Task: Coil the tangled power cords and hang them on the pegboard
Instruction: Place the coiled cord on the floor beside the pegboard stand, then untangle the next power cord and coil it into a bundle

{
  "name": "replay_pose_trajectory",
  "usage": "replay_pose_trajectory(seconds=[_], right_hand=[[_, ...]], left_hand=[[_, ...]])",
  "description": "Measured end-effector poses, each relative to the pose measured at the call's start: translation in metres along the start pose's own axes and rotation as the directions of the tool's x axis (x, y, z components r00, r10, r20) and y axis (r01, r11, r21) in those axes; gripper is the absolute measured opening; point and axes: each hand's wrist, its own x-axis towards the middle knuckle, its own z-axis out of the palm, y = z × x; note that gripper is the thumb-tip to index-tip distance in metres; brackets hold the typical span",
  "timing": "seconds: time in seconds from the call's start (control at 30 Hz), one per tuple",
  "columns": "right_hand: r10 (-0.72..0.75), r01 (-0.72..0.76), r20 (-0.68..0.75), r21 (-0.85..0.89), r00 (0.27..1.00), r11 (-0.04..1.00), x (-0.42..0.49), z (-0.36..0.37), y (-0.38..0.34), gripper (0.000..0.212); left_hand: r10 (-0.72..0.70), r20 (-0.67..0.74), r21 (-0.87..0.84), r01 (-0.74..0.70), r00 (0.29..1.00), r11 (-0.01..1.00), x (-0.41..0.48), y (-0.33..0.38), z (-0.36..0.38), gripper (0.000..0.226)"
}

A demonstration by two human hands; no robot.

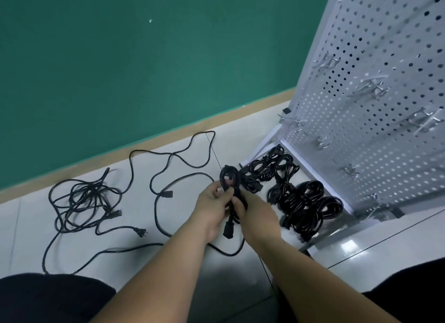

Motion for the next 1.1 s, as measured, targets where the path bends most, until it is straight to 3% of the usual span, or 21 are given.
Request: replay_pose_trajectory(seconds=[0.17,0.33,0.43,0.6,0.7,0.83,0.97,1.1], right_hand=[[-0.062,0.068,0.129,-0.037,0.99,0.997,-0.001,0.008,0.005,0.056],[-0.073,0.071,-0.02,-0.101,0.997,0.992,0.004,-0.005,0.001,0.058],[-0.097,0.082,-0.126,-0.122,0.987,0.989,0.003,-0.013,-0.006,0.046],[-0.152,0.152,-0.186,-0.013,0.971,0.988,-0.002,-0.019,-0.009,0.034],[-0.152,0.153,-0.071,0.017,0.986,0.988,-0.009,-0.013,-0.01,0.039],[-0.121,0.142,0.173,-0.115,0.977,0.983,-0.03,0.005,-0.007,0.069],[0.035,-0.003,0.15,-0.209,0.988,0.978,-0.026,0.012,0.008,0.057],[0.158,-0.133,0.178,-0.148,0.971,0.98,-0.013,0.013,0.024,0.04]], left_hand=[[0.03,-0.036,-0.039,-0.032,0.999,0.999,0.003,-0.001,0.0,0.018],[0.05,0.009,-0.086,-0.049,0.999,0.995,0.001,0.008,-0.003,0.02],[0.069,0.046,-0.103,-0.064,0.997,0.993,-0.002,0.014,-0.002,0.025],[0.116,0.072,-0.139,-0.105,0.991,0.985,-0.012,0.021,0.002,0.021],[0.11,0.001,-0.099,-0.109,0.994,0.989,-0.012,0.014,0.002,0.017],[0.068,-0.166,0.092,-0.053,0.984,0.994,-0.005,-0.011,-0.003,0.019],[-0.068,-0.093,0.224,0.087,0.993,0.971,0.001,-0.028,-0.003,0.02],[-0.126,-0.017,0.154,0.127,0.992,0.98,0.004,-0.042,0.007,0.022]])
